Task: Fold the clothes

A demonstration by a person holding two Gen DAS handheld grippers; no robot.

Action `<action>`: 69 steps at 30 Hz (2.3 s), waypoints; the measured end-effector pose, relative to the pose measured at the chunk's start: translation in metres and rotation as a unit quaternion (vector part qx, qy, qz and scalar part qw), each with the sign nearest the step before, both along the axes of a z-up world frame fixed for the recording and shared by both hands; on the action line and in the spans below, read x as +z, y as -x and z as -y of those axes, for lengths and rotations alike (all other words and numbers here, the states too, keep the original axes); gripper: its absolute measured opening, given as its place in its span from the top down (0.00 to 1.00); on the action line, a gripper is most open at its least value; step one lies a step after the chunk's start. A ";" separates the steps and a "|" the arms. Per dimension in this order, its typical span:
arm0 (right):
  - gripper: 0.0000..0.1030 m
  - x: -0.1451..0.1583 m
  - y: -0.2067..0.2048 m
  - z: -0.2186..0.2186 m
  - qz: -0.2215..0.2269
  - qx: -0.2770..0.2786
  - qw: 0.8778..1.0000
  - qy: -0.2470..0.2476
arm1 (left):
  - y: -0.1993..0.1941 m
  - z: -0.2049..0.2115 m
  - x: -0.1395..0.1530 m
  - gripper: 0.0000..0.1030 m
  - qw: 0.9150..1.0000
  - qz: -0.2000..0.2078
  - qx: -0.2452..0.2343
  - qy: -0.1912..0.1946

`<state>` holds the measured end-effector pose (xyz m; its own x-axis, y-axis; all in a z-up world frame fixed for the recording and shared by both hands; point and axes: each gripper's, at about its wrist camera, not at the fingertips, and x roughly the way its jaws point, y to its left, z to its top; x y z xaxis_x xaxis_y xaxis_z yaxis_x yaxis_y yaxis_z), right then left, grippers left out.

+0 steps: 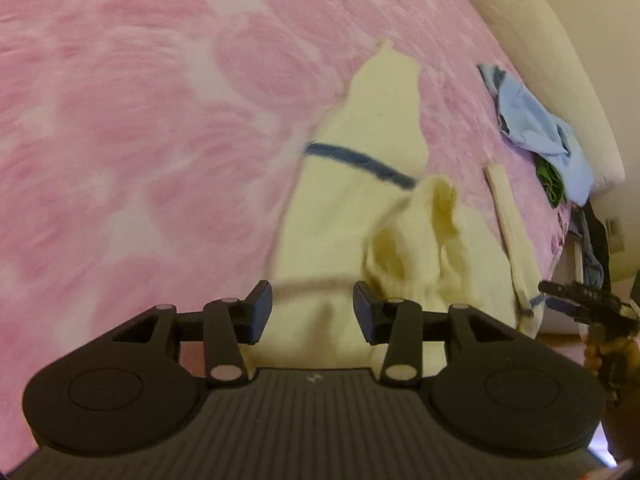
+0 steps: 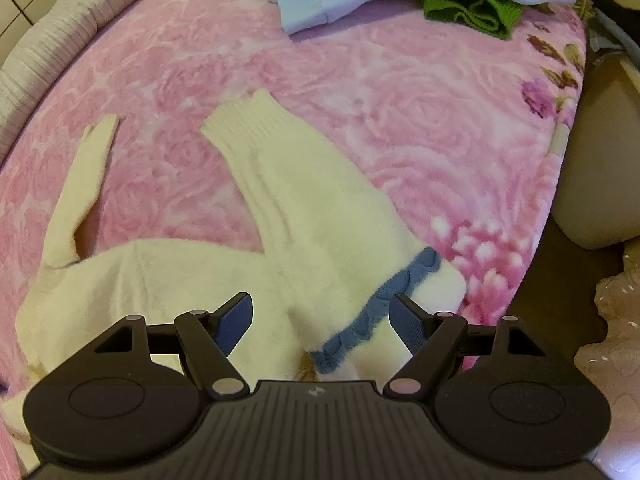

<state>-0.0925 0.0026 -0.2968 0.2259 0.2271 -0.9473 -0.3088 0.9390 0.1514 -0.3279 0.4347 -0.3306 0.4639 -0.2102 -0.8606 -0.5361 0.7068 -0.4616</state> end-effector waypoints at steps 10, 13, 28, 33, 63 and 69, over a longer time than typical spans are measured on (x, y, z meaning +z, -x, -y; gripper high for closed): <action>0.23 -0.014 0.006 0.010 -0.017 -0.024 0.999 0.022 | -0.019 0.010 -0.024 0.93 0.999 -0.007 0.003 -0.037; 0.23 -0.012 0.006 0.002 -0.014 -0.021 0.999 0.023 | 0.029 -0.010 0.019 0.93 0.995 0.034 0.067 -0.060; 0.23 -0.011 0.032 -0.105 0.004 0.113 0.994 0.010 | 0.273 -0.030 0.081 0.84 0.934 -0.128 0.269 -0.198; 0.23 -0.007 0.046 -0.135 0.050 0.200 0.978 0.027 | 0.212 -0.032 0.092 0.65 0.971 -0.040 0.165 -0.166; 0.92 -0.057 0.020 -0.197 -0.021 0.355 0.933 -0.052 | 0.072 -0.082 -0.037 0.85 0.974 0.003 -0.155 -0.168; 0.95 -0.016 0.036 -0.194 0.083 0.350 0.931 -0.054 | 0.094 -0.077 0.010 0.86 0.975 0.042 -0.063 -0.211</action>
<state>-0.1282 0.1967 -0.3125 0.1281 0.4662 -0.8753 -0.8676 0.4803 0.1288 -0.4217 0.5118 -0.3202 0.5298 0.0935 -0.8430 -0.4052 0.9011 -0.1547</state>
